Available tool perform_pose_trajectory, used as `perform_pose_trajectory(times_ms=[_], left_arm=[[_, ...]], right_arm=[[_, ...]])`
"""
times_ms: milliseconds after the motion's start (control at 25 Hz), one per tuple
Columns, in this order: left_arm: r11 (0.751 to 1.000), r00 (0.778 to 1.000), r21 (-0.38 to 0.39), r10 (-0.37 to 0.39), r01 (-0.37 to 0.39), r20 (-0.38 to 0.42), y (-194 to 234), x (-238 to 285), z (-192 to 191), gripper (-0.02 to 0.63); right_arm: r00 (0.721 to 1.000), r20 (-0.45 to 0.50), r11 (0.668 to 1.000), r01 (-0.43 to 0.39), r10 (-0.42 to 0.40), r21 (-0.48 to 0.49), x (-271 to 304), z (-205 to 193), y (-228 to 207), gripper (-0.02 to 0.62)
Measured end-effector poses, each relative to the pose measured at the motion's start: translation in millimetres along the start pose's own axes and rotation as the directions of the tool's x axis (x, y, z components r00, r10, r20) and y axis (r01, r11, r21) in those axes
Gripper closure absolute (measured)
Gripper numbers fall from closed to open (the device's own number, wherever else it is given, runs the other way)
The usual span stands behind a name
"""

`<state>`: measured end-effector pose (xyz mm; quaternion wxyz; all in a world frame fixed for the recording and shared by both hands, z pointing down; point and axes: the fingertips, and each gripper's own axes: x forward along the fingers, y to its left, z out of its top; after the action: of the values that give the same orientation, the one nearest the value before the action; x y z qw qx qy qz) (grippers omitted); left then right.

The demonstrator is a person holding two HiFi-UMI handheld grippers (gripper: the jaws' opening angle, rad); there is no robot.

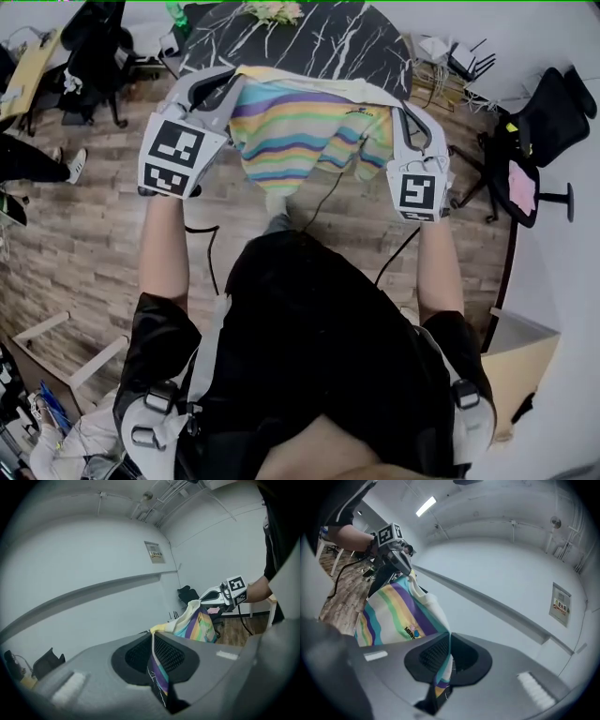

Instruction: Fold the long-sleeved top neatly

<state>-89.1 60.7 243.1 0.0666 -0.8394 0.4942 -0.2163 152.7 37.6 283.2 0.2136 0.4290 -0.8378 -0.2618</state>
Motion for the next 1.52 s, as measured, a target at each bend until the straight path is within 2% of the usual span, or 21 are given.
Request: perform_pose_trajectory(times_ms=[320,680,840,1080,1280,1520], left_arm=[[0.998,0.994,-0.006,-0.068,0.068,-0.089,63,102,-43,0.581],[0.993,0.985,-0.004,-0.117,0.117,-0.125,118,172,-69,0.581],[0.994,0.98,0.006,-0.111,0.113,-0.163,130,195,-84,0.581],[0.996,0.976,-0.025,-0.09,0.086,-0.199,152,234,-105,0.581],[0.994,0.963,-0.084,-0.085,0.066,-0.255,155,265,-135,0.581],[0.991,0.954,-0.137,-0.044,0.003,-0.296,172,298,-159,0.583]], right_arm=[[0.986,-0.166,1.0,-0.009,0.013,0.025,112,-54,-16,0.581],[0.974,-0.225,1.0,0.013,-0.009,0.016,195,-66,-30,0.581],[0.971,-0.239,1.0,0.007,-0.003,0.016,223,-73,-30,0.581],[0.964,-0.264,0.999,0.002,0.011,0.051,264,-96,-35,0.581],[0.947,-0.313,0.996,-0.044,0.067,0.08,291,-130,-24,0.583],[0.943,-0.31,0.992,-0.105,0.123,0.076,332,-158,-22,0.583]])
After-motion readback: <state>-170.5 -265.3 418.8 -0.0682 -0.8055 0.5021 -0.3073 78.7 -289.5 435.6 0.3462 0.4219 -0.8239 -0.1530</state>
